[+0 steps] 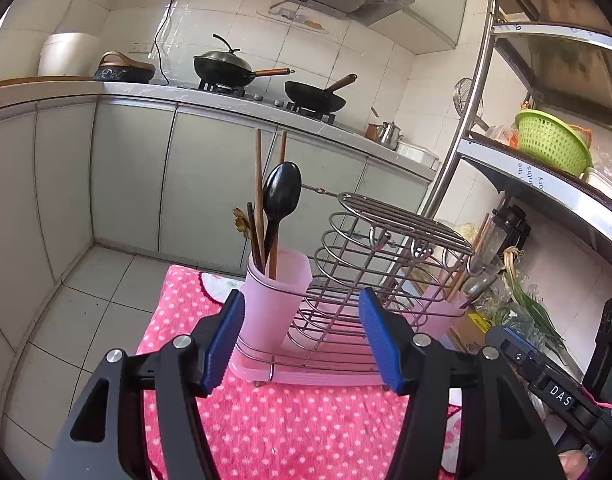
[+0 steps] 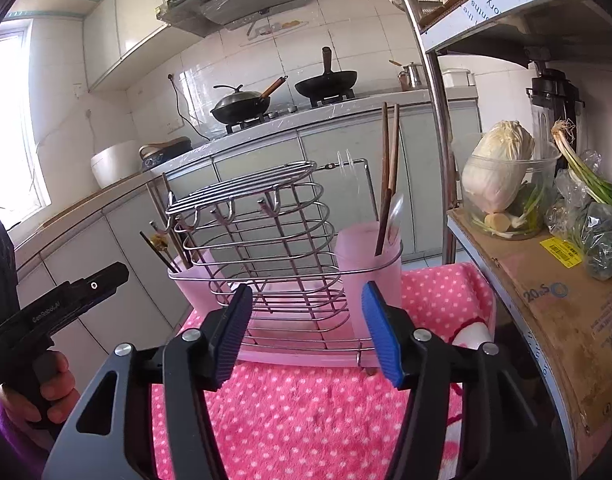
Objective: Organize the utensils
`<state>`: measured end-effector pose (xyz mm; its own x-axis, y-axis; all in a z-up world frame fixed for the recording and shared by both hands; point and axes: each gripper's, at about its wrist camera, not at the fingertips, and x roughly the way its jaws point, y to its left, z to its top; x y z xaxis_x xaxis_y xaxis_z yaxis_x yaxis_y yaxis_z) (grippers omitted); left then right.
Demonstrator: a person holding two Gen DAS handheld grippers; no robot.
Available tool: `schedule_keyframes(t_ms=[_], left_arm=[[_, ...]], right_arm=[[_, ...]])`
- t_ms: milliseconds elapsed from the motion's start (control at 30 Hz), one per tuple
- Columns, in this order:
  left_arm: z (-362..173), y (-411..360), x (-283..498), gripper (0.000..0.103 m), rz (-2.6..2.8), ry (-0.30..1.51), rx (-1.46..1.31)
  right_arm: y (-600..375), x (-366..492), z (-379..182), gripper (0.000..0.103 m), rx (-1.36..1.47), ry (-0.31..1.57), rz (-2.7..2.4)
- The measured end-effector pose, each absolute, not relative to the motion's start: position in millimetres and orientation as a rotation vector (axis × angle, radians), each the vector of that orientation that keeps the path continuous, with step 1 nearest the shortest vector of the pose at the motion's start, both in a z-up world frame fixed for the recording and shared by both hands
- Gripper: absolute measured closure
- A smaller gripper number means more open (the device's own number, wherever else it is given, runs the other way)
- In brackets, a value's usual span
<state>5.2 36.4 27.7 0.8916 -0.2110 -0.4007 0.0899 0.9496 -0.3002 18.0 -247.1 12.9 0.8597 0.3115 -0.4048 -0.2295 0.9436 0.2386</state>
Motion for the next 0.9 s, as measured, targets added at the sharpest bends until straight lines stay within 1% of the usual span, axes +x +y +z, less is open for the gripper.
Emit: schedule_keyframes(t_ms=[133,200,267,900], left_arm=[[29.9,30.7,-5.3,0.042,-0.168,0.447,-0.255],[29.6,27.4,-10.0,0.039,-0.171,0.459,-0.237],[28.6,25.3,-14.8,0.033,-0.166,0.466,-0.230],[17.1,-1.1,-31.7,0.032,-0.128,0.556,-0.138]], right_arm=[[-243.1,5.4,11.8,0.036,0.170,0.455,0.286],[-242.0,-0.4,10.2,0.034,0.161,0.458,0.283],[-240.9,-5.6,7.9,0.033,0.155,0.466,0.280],[-232.1,-24.0,3.9,0.030,0.123,0.503,0.214]])
